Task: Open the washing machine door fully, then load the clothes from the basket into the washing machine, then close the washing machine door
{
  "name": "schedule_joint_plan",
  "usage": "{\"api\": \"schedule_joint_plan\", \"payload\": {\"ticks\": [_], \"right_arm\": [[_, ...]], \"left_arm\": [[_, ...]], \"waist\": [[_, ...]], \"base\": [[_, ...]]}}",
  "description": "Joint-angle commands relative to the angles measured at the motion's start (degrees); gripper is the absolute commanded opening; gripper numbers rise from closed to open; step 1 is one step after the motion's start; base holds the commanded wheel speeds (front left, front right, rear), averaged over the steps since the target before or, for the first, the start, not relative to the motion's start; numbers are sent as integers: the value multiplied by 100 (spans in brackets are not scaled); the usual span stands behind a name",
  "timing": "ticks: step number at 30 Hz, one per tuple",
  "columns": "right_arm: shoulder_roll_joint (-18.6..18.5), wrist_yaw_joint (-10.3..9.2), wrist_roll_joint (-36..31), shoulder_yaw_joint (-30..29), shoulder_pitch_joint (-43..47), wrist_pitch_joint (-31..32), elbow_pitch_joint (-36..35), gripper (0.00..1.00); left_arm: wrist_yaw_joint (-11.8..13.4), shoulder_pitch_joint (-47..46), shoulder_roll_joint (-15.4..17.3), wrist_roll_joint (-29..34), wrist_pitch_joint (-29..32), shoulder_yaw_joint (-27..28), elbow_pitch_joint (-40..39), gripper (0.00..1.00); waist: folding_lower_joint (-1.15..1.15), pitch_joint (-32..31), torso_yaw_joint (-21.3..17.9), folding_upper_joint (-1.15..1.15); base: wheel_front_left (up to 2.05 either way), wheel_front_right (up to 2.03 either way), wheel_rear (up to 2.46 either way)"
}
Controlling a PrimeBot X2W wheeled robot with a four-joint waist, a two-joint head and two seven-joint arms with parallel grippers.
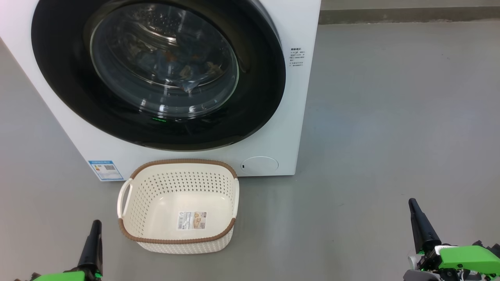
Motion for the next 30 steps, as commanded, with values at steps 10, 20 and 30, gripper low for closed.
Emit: {"api": "schedule_joint_plan", "payload": {"ticks": [10,20,30], "right_arm": [[-16,-6,15,134,-165,48,-174,0],[-16,-6,15,134,-165,48,-174,0],[-16,-6,16,135,-165,47,-173,0]], "left_arm": [[-19,-218,92,-15,23,201,-148,0],[-19,-218,92,-15,23,201,-148,0],[-19,-218,92,-15,22,201,-148,0]], "waist": [[0,0,0,0],[0,0,0,0],[0,0,0,0]], "base": [[0,0,0],[0,0,0],[0,0,0]]}}
